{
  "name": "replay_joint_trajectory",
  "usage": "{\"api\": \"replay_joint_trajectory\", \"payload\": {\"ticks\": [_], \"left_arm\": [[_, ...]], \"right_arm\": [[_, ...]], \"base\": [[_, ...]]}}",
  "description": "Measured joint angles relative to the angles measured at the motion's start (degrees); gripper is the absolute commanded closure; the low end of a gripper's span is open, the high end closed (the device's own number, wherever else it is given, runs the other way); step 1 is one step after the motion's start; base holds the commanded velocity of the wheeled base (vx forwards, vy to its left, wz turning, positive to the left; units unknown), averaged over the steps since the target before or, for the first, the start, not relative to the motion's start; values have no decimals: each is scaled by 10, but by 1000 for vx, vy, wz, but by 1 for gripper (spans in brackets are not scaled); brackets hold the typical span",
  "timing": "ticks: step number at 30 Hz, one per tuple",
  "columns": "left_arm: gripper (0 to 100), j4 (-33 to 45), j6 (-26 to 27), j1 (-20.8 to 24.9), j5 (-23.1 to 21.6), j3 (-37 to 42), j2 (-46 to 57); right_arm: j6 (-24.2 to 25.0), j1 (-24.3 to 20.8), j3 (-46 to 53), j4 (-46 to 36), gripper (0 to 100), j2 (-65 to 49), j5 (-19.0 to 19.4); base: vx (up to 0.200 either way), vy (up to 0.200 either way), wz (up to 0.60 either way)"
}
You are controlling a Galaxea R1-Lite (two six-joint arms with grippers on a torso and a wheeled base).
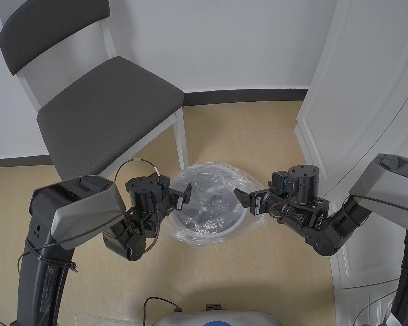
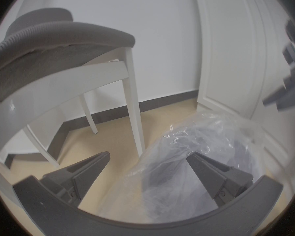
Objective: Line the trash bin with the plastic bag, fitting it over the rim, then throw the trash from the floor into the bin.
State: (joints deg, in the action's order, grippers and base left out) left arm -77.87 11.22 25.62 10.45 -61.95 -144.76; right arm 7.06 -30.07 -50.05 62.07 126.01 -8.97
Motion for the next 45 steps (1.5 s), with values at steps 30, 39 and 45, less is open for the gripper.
{"api": "replay_joint_trajectory", "payload": {"ticks": [30, 39, 45], "left_arm": [[0, 5, -95, 25, 73, -56, -14], [0, 5, -13, -9, -22, 128, 85], [0, 12, 14, -26, 41, 120, 103]], "right_arm": [[7, -1, -71, 152, 0, 161, -18], [10, 18, -165, 149, 0, 189, -71], [10, 24, -212, 149, 0, 207, -92]], "base": [[0, 0, 0], [0, 0, 0], [0, 0, 0]]}}
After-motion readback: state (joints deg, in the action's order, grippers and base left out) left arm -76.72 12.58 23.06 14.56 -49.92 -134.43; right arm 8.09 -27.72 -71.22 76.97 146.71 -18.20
